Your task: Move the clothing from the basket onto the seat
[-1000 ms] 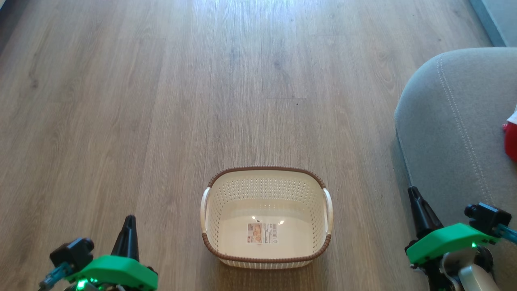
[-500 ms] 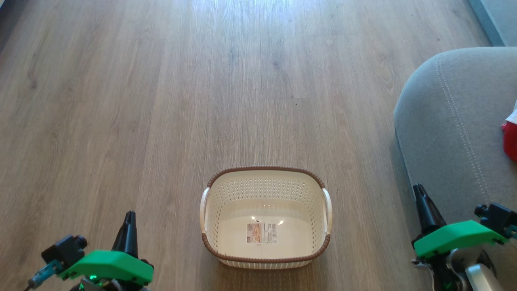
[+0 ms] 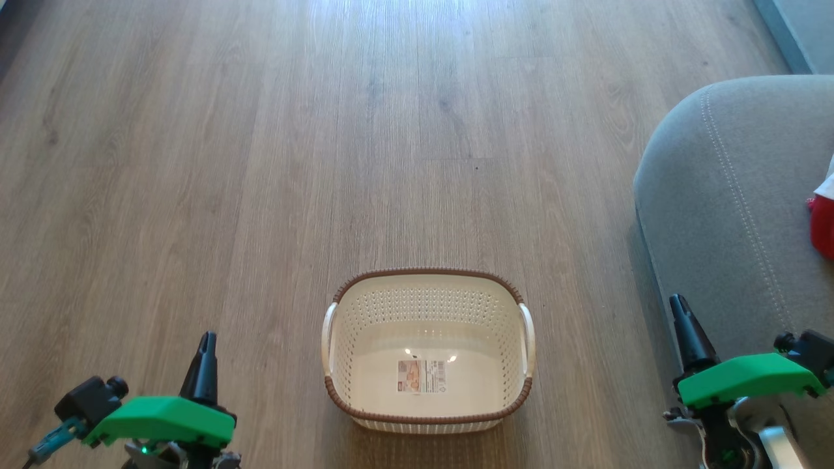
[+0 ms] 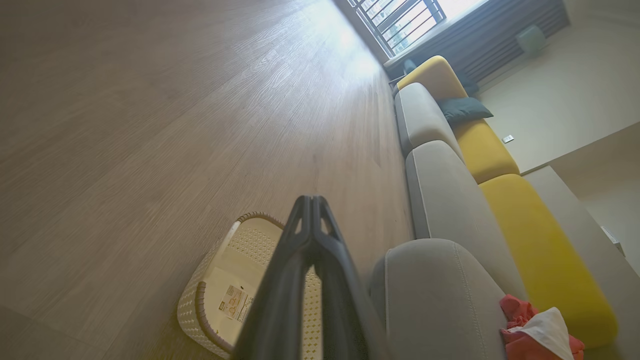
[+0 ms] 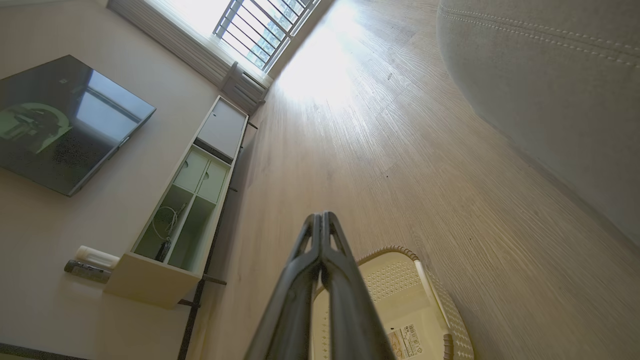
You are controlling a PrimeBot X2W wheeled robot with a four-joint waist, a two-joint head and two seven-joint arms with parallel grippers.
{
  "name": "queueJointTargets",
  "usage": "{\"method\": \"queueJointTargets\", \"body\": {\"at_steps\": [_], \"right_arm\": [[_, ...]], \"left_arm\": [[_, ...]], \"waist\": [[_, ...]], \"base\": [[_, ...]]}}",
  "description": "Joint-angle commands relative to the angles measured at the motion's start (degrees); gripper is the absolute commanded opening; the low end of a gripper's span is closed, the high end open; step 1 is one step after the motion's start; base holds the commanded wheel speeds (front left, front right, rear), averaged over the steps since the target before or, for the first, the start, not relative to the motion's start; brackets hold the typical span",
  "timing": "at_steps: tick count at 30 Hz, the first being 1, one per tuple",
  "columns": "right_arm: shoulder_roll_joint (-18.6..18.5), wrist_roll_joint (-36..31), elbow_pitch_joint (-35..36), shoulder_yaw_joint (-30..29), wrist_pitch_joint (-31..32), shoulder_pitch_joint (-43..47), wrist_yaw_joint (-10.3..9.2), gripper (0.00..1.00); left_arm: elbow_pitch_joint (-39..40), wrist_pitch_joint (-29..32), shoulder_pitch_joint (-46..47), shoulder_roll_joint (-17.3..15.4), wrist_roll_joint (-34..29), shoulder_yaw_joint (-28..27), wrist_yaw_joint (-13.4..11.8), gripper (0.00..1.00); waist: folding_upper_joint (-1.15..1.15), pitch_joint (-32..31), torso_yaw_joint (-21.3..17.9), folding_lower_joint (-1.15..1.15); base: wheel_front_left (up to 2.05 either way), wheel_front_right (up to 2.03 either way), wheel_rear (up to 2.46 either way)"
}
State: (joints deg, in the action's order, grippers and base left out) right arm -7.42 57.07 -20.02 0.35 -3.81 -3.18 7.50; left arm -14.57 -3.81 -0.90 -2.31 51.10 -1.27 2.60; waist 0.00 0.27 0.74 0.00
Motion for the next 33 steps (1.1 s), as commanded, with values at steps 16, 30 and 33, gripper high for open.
{"method": "queueJointTargets", "body": {"at_steps": [16, 30, 33], "right_arm": [[1.1, 10.0, 3.2, -1.8, 3.0, -2.7, 0.0, 0.0], [2.3, 18.6, 4.1, -3.6, 5.5, -2.8, 0.0, 0.0], [2.5, 20.3, 4.3, -3.9, 6.0, -2.9, -0.01, 0.0]], "left_arm": [[1.2, 2.9, 3.9, -0.4, 11.7, -2.4, 1.7, 0.0], [1.0, 5.5, 5.0, -0.5, 21.8, -3.4, 2.8, 0.0], [0.9, 6.0, 5.2, -0.5, 23.8, -3.6, 3.0, 0.0]], "waist": [[0.0, 0.0, -0.2, 0.0], [0.0, 0.0, -0.4, 0.0], [0.0, -0.1, -0.4, 0.0]], "base": [[0.0, 0.0, 0.0], [0.0, 0.0, 0.0], [0.0, 0.0, 0.0]]}}
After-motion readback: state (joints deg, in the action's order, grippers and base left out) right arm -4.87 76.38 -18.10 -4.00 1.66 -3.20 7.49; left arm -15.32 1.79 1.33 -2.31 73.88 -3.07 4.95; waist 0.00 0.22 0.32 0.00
